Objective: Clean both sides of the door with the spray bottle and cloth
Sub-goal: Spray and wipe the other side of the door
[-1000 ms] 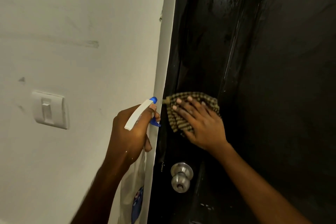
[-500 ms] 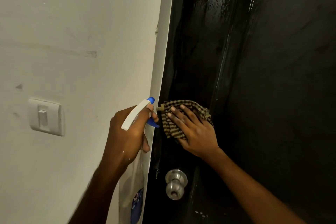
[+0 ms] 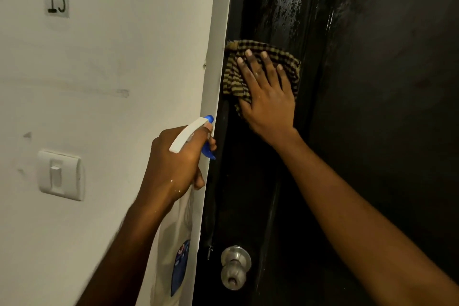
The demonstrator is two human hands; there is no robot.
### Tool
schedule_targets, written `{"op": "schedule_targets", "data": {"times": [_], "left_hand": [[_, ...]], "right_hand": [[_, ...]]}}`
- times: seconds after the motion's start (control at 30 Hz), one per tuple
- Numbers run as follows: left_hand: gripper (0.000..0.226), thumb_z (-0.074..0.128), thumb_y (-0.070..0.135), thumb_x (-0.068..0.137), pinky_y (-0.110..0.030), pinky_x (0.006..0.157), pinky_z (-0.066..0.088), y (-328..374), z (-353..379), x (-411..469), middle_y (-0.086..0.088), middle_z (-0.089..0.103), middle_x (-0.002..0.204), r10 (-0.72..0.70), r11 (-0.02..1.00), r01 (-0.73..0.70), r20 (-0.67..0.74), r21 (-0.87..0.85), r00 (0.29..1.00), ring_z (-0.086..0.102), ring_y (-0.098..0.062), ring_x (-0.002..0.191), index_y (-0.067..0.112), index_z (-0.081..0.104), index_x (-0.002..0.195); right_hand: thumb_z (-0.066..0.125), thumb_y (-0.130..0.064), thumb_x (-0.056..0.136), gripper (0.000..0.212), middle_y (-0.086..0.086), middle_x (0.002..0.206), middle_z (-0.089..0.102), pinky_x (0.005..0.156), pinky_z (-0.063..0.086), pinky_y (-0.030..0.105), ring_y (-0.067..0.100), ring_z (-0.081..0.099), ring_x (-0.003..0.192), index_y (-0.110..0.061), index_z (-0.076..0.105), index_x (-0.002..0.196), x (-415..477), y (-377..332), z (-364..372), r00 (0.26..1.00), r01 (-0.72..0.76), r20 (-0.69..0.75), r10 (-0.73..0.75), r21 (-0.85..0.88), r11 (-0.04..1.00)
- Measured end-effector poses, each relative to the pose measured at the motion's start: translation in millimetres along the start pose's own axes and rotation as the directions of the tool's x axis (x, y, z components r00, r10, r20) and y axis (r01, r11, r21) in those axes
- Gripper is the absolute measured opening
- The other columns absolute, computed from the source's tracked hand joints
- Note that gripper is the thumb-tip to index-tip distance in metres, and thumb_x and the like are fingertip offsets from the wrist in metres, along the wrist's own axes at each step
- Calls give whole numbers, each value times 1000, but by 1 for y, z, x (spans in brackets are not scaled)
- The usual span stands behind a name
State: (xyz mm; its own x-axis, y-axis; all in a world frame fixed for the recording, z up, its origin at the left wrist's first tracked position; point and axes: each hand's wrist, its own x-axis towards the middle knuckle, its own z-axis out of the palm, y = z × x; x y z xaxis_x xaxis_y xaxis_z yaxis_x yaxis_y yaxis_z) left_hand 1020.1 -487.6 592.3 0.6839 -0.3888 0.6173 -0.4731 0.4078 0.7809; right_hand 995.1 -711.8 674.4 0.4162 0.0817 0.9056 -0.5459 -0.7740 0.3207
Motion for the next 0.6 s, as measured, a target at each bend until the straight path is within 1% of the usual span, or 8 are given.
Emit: {"op": "schedule_targets", "data": {"times": [0.07,0.13,0.27,0.33,0.43,0.47,0.53,0.6], "left_hand": [[16,58,24,96,-17,41,48,0,3,-2,12,66,60,-2,1000,3,-8,20,1000,57,-8,40,16,68,86],[20,59,33,93,-16,38,45,3,9,-6,8,67,64,-7,999,7,-4,31,1000,56,-11,35,18,67,83],[19,50,15,95,-11,34,43,7,25,-13,12,61,47,-29,991,34,41,-133,999,53,-9,30,16,59,78],[19,55,18,87,-12,35,44,6,29,-15,13,61,45,-46,960,69,92,-273,995,54,-8,30,22,64,70],[21,53,28,81,-16,34,47,-6,32,-7,5,68,58,-34,943,94,189,-319,981,54,-12,29,16,69,74],[23,52,26,82,-17,38,51,-9,32,-4,4,71,66,4,927,94,260,-364,966,57,-13,33,14,72,79],[24,56,32,83,-16,51,56,-17,30,2,7,74,83,135,887,56,372,-459,918,68,-10,50,24,78,90],[27,59,56,69,-12,52,53,-14,33,-3,18,70,72,89,958,-3,288,-286,953,67,-3,59,39,76,81]], "right_hand": [[35,-50,95,72,0,169,16,125,6,43,23,11,156,-23,23,161,-25,-5,5,1000,3,30,-3,9,1000],[38,-50,94,74,0,169,16,125,4,42,24,10,156,-22,23,161,-64,-5,12,997,27,74,-28,19,999],[37,-54,95,74,2,168,12,126,-2,38,22,6,155,-22,22,161,-141,9,15,992,-33,125,36,-23,999],[34,-56,96,76,3,168,9,126,-4,37,20,5,156,-22,16,162,-151,20,11,987,-97,122,107,-85,992],[33,-54,96,77,6,169,11,125,-6,37,18,4,155,-19,15,162,-127,32,2,976,-194,78,205,-126,973],[33,-52,96,77,6,169,11,124,-6,37,18,4,155,-18,14,162,-117,34,0,970,-224,72,231,-99,970],[33,-52,96,77,6,169,9,124,-5,37,17,2,155,-17,10,161,-103,33,-3,959,-269,72,273,-60,961],[34,-51,95,79,5,169,7,125,-2,38,16,0,155,-18,6,161,-105,26,0,953,-294,69,295,-27,955]]}}
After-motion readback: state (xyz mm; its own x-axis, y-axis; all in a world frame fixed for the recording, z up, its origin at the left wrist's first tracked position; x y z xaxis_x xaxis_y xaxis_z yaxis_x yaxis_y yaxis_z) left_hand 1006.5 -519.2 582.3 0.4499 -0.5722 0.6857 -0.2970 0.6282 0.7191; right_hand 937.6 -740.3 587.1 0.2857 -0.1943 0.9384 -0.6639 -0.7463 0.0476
